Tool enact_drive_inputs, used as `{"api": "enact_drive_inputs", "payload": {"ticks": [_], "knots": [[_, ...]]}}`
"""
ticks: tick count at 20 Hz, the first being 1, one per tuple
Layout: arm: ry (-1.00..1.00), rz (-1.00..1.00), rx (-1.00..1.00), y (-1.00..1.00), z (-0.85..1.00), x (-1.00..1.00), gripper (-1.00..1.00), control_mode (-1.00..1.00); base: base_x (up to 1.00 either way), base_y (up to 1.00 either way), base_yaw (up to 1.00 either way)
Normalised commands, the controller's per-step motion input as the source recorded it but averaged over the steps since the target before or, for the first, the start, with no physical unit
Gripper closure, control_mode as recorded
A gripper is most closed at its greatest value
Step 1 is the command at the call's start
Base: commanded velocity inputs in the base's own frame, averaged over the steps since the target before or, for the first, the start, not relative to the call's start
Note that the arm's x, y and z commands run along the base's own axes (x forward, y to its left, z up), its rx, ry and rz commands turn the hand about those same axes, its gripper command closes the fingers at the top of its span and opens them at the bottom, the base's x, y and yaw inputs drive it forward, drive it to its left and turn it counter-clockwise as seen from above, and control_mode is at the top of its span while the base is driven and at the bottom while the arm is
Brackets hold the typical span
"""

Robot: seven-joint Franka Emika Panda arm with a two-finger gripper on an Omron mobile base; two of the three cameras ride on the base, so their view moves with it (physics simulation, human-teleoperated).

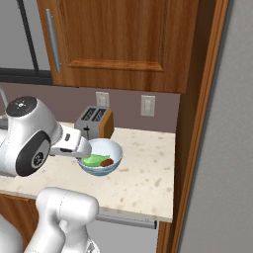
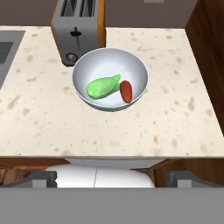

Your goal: Take the corn, carrot, and lemon from the freezer and place them in the bowl on the counter.

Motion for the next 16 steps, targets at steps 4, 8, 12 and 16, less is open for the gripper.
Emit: {"api": "enact_drive_inputs", "payload": {"ticks": [4,8,12,16], "knots": [[0.00,0.00,0.00,0.00,0.16,-0.20,-1.00,-1.00,0.00,0.00,0.00],[0.00,0.00,0.00,0.00,0.06,-0.24,-1.00,-1.00,0.00,0.00,0.00],[0.00,0.00,0.00,0.00,0.01,-0.10,-1.00,-1.00,0.00,0.00,0.00],[0.00,0.00,0.00,0.00,0.00,-0.14,-1.00,1.00,-0.07,0.00,0.00]]}}
